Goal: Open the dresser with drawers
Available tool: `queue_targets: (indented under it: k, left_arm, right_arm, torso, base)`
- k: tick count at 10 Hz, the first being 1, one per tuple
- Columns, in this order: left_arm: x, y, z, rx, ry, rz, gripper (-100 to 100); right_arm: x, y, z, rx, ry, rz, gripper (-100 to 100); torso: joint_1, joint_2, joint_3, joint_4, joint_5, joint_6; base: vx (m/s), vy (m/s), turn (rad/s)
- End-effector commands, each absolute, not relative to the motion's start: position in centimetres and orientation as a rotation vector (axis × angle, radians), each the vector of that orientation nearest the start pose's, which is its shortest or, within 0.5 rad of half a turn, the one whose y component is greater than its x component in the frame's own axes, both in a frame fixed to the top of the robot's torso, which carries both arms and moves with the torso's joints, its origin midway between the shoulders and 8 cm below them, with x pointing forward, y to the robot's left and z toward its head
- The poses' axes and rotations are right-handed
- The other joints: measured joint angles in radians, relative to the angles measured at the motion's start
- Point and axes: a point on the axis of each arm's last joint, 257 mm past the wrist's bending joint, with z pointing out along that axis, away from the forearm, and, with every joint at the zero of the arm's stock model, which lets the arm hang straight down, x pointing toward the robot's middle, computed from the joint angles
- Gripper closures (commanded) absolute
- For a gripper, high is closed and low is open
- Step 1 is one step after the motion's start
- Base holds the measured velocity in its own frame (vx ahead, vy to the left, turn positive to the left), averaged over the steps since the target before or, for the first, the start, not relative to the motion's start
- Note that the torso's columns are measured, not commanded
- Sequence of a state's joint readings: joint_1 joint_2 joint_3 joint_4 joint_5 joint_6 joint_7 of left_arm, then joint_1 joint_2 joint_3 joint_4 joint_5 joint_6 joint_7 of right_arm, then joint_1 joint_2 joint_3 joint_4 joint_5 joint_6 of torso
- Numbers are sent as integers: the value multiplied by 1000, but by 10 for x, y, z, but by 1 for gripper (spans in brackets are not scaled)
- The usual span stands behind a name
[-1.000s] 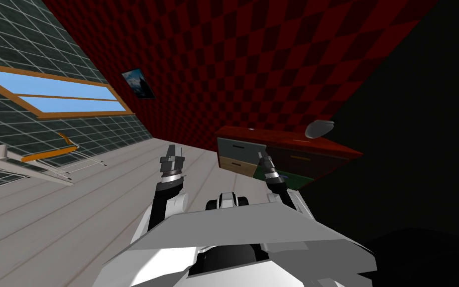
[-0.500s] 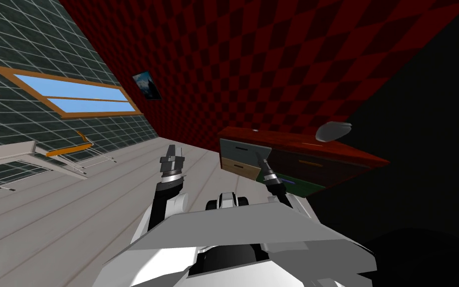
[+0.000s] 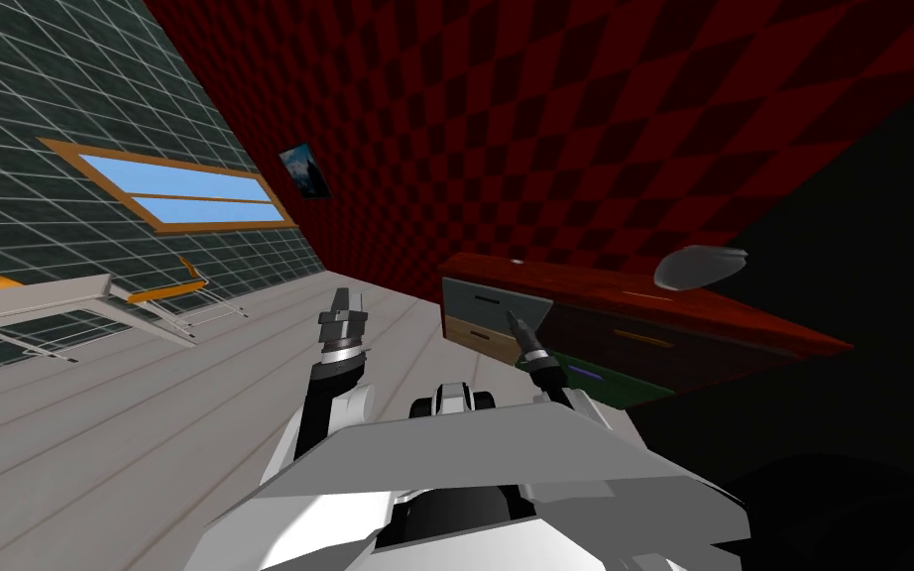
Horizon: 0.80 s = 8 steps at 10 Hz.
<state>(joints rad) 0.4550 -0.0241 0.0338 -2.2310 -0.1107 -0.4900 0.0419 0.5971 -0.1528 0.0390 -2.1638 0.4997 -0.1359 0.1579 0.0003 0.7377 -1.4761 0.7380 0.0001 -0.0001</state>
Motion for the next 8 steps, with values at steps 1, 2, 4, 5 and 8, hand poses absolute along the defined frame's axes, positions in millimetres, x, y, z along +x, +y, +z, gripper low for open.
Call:
queue_targets:
  k: [1, 2, 4, 5, 8]
  left_arm:
    - [359, 278, 15, -636, 658, -1249, 0]
    - [359, 278, 15, -636, 658, -1249, 0]
    - [359, 278, 15, -636, 657, -1249, 0]
    - [359, 278, 15, -636, 658, -1249, 0]
    - [359, 278, 15, -636, 658, -1249, 0]
  right_arm:
    - [383, -285, -189, 508, 1470, 470, -100]
    - [382, -288, -192, 512, 1479, 456, -100]
    - [380, -298, -212, 494, 1541, 354, -100]
    - [376, -306, -230, 473, 1594, 268, -100]
    - [370, -319, -250, 448, 1658, 147, -100]
  torso:
    - [0, 0, 0, 0, 0, 0]
    - [0, 0, 0, 0, 0, 0]
    - [1, 0, 0, 0, 0, 0]
    - [-1, 1, 0, 0, 0, 1]
    - [0, -1, -1, 0, 0, 0]
  base:
    - [85, -6, 152]
    - [67, 2, 70]
    - [72, 9, 94]
    - [64, -4, 136]
    - [79, -1, 83]
